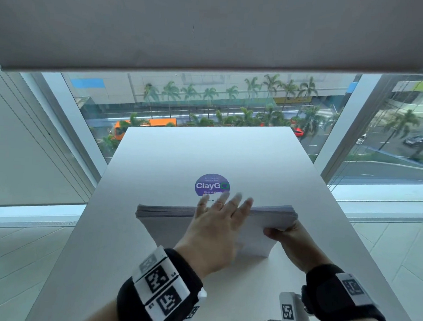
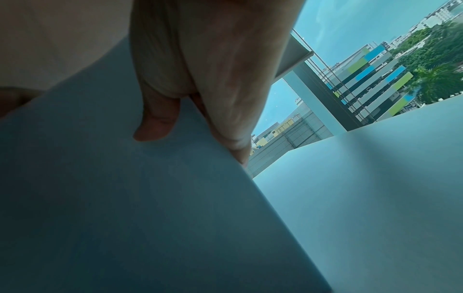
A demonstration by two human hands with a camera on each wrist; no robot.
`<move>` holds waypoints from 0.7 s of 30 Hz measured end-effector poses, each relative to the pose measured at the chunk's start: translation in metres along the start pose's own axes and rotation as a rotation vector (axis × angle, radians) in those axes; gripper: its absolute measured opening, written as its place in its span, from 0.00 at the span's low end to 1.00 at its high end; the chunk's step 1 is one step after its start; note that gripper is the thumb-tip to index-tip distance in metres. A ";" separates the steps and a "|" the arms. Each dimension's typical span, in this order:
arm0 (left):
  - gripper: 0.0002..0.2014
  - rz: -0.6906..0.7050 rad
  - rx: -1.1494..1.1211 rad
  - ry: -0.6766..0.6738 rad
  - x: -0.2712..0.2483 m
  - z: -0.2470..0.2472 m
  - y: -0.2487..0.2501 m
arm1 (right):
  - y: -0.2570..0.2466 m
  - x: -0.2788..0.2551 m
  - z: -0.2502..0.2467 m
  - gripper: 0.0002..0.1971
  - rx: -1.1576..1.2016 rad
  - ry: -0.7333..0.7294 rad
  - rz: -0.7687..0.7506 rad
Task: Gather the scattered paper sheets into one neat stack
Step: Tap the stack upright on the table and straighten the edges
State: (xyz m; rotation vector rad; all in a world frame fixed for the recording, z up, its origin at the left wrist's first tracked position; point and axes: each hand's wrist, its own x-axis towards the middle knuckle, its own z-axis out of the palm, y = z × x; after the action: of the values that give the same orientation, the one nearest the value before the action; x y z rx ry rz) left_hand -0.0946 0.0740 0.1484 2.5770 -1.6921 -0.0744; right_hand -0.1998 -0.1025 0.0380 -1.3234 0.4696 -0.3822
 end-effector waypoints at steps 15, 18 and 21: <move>0.39 0.151 -0.020 -0.030 0.014 0.001 0.026 | -0.002 -0.003 0.003 0.15 -0.008 -0.016 -0.011; 0.43 0.131 -0.044 -0.093 0.012 -0.004 0.012 | -0.002 -0.003 0.003 0.16 -0.008 -0.001 0.004; 0.45 0.047 -0.118 0.096 0.003 -0.016 -0.010 | -0.001 -0.002 0.004 0.17 -0.029 0.042 0.015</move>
State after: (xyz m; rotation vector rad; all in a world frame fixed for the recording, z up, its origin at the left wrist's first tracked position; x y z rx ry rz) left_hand -0.0830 0.0755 0.1635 2.4146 -1.6615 -0.0454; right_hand -0.1998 -0.0983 0.0403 -1.3413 0.5217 -0.3930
